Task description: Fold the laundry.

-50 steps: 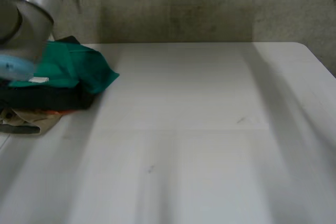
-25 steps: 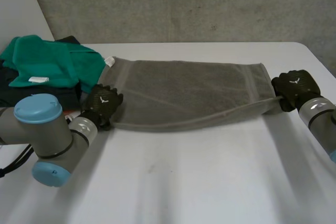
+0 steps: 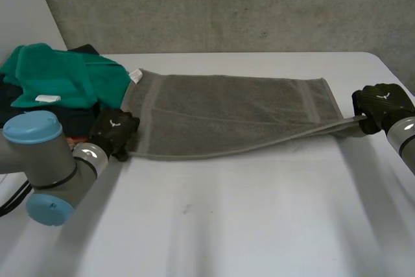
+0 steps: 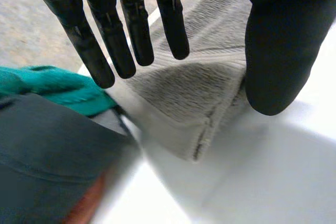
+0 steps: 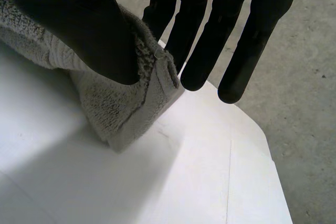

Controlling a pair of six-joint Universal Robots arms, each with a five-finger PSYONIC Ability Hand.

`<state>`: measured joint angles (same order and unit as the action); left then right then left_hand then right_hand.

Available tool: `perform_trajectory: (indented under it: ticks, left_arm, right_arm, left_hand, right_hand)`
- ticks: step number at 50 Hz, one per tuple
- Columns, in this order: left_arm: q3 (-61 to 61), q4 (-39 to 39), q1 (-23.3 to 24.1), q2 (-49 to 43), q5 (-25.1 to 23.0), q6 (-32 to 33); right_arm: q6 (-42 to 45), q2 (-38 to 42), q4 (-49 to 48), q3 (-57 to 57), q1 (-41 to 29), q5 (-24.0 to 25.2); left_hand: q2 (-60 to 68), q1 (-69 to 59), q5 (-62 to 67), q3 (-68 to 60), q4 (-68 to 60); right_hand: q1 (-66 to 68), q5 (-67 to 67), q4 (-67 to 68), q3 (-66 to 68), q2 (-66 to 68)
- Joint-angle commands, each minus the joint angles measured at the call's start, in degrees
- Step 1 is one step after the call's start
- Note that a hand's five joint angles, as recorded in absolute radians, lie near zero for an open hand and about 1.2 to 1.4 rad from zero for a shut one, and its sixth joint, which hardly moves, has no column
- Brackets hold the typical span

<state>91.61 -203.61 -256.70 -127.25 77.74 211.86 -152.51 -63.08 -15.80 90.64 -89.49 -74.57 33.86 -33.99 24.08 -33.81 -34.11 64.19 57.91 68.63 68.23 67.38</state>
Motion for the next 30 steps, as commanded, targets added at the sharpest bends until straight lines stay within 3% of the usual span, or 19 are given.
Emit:
perform_trajectory:
  ticks: [1, 2, 11, 15, 20, 23, 26, 30]
  left_arm:
    - [-0.82, 4.53, -0.82, -0.12, -1.27, 0.22]
    - [-0.73, 4.63, -1.08, 0.5, -1.1, 0.3]
    - [6.02, 11.12, -1.79, 14.55, 2.77, 0.13]
    - [10.95, 22.35, -2.05, 23.34, 0.67, 2.32]
    - [16.74, 44.47, -3.19, 31.43, -0.83, 11.88]
    - [17.99, 52.85, -4.24, 32.41, -1.36, 16.54]
    - [17.2, 52.62, -4.16, 32.41, -1.89, 17.97]
    - [12.99, 46.66, -2.41, 29.96, -1.8, 16.4]
  right_arm:
    - [0.02, -0.03, 0.24, -0.11, -0.24, -0.14]
    - [0.02, -0.11, 0.5, -0.11, -0.15, -0.14]
    - [4.32, -3.27, 9.1, -0.11, 0.9, 0.82]
    - [15.55, -7.4, 20.87, 1.38, 2.65, 2.41]
    - [36.96, -13.37, 43.07, 7.08, 7.74, 2.67]
    - [45.09, -15.05, 48.75, 8.59, 10.21, 3.81]
    - [44.95, -14.8, 47.01, 8.5, 9.43, 6.71]
    - [38.88, -11.2, 42.7, 5.96, 7.58, 6.63]
  left_hand:
    - [35.4, -35.28, 35.18, -35.45, -35.15]
    - [45.72, -45.59, 45.49, -45.77, -45.47]
    - [46.14, -46.01, 45.92, -46.19, -45.89]
    - [46.14, -46.01, 45.92, -46.19, -45.89]
    - [46.14, -46.01, 45.92, -46.19, -45.89]
    - [46.14, -46.01, 45.92, -46.19, -45.89]
    - [46.14, -46.01, 45.92, -46.19, -45.89]
    - [46.14, -46.01, 45.92, -46.19, -45.89]
  right_hand:
    - [15.81, 12.09, 11.37, 11.77, 12.62]
    - [15.81, 12.09, 11.37, 11.77, 12.62]
    - [15.81, 12.09, 11.37, 11.77, 12.62]
    - [15.81, 12.09, 11.37, 11.77, 12.62]
    - [15.81, 12.09, 11.37, 11.77, 12.62]
    - [15.81, 12.09, 11.37, 11.77, 12.62]
    - [15.81, 12.09, 11.37, 11.77, 12.62]
    - [15.81, 12.09, 11.37, 11.77, 12.62]
